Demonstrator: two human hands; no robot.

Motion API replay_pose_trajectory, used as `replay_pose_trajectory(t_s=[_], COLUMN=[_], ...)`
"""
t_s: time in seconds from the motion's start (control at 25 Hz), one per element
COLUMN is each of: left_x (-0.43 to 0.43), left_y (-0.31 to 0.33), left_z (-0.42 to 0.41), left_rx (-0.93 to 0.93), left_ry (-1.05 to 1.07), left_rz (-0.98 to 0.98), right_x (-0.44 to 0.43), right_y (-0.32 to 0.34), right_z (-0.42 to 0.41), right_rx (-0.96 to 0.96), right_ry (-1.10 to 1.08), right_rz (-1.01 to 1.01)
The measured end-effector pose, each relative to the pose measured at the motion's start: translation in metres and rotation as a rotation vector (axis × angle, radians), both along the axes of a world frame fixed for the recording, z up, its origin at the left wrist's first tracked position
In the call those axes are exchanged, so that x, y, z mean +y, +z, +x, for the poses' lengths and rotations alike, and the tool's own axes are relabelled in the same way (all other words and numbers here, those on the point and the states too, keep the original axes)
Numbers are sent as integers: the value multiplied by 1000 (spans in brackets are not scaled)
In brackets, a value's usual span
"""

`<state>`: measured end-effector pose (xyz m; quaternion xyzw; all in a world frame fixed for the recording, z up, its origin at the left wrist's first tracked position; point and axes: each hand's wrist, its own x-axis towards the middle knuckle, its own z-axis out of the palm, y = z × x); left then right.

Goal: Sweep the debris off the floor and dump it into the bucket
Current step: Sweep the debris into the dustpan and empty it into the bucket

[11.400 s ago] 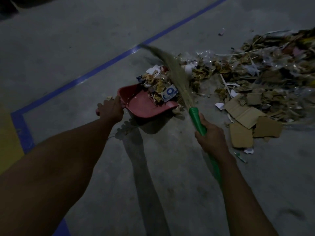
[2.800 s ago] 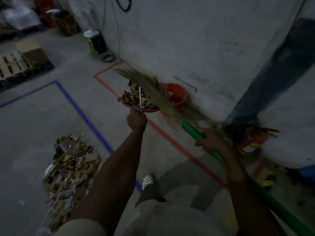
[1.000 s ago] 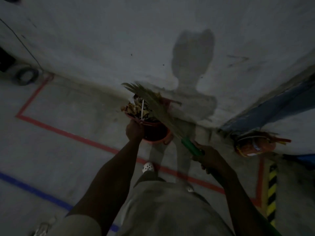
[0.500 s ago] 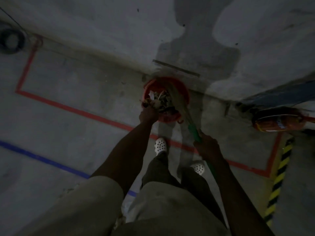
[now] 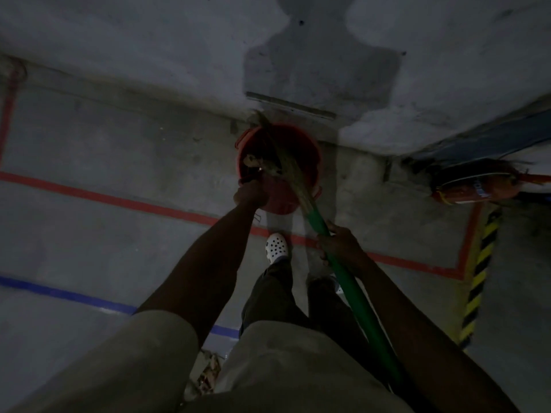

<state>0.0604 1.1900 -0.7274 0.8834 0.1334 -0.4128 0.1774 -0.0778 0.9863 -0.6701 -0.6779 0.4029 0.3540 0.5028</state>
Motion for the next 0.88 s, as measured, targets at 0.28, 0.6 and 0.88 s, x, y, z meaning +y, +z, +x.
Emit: replay_pose_trajectory(t_s=[0.28,0.6,0.88], left_x=[1,10,10], left_y=[4,6,28], left_z=[4,-23,-68], left_rx=[20,-51,-64], left_ry=[-146,-149,-6], left_rz=[0,60,72], right_x=[-9,-7,-22], right_y=[13,14,29], right_z=[5,10,8], right_rx=[-81,-37,-45], right_ry=[-52,-55,-66], right_rz=[86,70,154])
